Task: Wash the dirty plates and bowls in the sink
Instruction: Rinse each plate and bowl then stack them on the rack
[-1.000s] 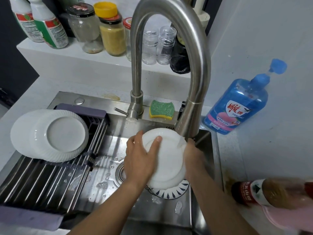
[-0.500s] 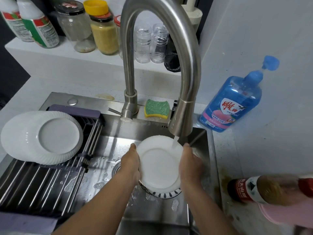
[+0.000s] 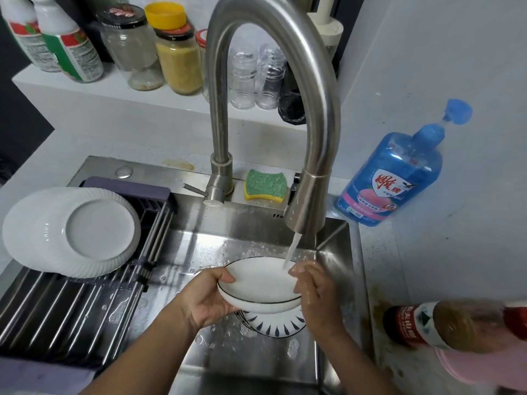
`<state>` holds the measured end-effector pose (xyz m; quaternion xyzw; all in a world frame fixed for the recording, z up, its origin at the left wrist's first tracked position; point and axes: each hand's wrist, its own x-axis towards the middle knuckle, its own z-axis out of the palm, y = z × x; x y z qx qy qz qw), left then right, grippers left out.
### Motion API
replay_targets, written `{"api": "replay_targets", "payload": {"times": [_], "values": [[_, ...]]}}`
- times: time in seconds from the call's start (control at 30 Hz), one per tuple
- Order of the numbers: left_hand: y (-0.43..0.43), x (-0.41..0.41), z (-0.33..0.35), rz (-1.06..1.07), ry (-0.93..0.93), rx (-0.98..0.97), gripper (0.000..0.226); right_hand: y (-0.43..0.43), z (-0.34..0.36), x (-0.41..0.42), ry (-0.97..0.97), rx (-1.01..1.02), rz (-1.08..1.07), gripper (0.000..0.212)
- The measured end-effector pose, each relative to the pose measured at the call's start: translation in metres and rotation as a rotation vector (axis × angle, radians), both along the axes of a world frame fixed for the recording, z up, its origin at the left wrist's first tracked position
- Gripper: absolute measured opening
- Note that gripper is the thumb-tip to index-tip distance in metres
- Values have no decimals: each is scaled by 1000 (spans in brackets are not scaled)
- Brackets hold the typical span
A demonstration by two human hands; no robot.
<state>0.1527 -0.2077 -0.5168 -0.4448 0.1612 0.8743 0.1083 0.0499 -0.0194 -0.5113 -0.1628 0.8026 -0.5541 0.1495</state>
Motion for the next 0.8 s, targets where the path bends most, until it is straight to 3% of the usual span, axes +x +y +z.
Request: {"api": "replay_targets", "payload": {"times": [0.17,0.27,0.37,0.53,0.63,0.7,0.8], "values": [[5,-1,-10,53,81,-202,51,1,-30,-13,69,217,16,12],[10,-7,-16,101,86,-317,44,-4,-34,-20,-97,306,-10,33],[16,-10,-21,166,30,-418,33,-10,-34,-26,-252,395,-4,25],[28,-9,-20,127,-89,-730,27,-17,-33,-25,-118,390,-78,30],[43,-3,-22,107,-171,-677,31,-21,-32,-18,-113,279,-151,25],[48,2,-27,68,-133,-562,38,-22,-28,-13,-111,223,-187,26],[46,9,-35,-37,-103,-578,35,-18,-21,-11,-1,209,-129,24]]}}
